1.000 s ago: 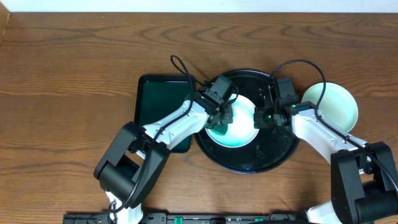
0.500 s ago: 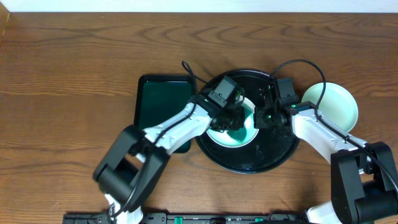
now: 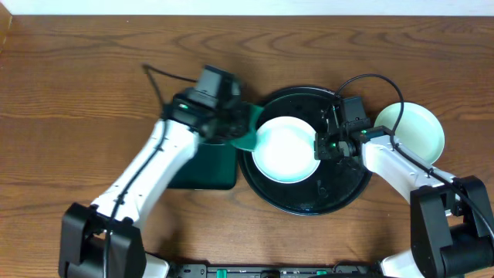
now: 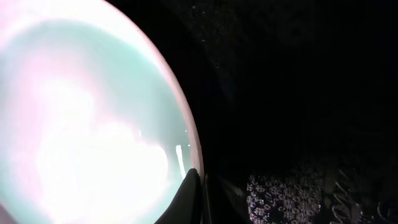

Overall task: Clean dirty plates on tray and stack at the side
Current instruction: 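Carry the sponge left and lower it into the dark green tray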

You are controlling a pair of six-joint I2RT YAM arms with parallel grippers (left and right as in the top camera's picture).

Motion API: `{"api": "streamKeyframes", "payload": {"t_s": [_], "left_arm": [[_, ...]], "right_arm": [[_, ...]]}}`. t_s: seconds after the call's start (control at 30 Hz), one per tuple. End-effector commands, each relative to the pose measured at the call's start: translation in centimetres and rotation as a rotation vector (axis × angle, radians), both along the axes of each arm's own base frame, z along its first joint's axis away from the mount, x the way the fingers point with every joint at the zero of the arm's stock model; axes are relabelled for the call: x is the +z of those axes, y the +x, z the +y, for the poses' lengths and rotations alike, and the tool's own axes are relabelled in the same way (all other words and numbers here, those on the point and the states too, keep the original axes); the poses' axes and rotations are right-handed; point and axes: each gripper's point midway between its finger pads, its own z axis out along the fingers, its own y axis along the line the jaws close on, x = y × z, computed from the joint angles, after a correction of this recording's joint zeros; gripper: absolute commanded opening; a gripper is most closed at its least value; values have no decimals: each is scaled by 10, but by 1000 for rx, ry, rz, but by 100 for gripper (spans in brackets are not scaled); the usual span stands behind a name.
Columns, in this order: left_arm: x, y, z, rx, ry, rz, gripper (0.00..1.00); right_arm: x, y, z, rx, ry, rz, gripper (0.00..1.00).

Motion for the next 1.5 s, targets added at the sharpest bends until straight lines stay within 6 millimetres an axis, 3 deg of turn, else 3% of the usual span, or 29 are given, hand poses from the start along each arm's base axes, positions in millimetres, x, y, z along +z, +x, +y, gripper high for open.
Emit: {"api": "streamKeyframes", "payload": {"t_s": [0.0, 0.1, 0.13, 0.17, 0.63, 0.87, 1.0, 1.47], "left_arm": [[-8, 4, 54, 52, 130, 10, 8], [-25, -11, 120, 152, 335, 99, 8], [-30, -17, 136, 180, 387, 125, 8], [-33, -19, 140, 182, 397, 136, 8], [-85, -35, 143, 143, 408, 133, 8], [-87, -38, 140, 140, 389, 143, 13], [-84, -38, 120, 108, 275, 149, 13], [-84, -38, 119, 116, 271, 151, 11]], "right_arm": [[0, -6, 15, 52, 43, 11, 1], [0, -6, 15, 52, 43, 11, 1], [0, -6, 15, 52, 43, 11, 1], [0, -6, 15, 52, 43, 11, 1], [0, -7, 14, 52, 43, 11, 1], [0, -6, 15, 53, 43, 10, 1], [0, -6, 15, 52, 44, 10, 1], [0, -6, 15, 52, 43, 10, 1]]}}
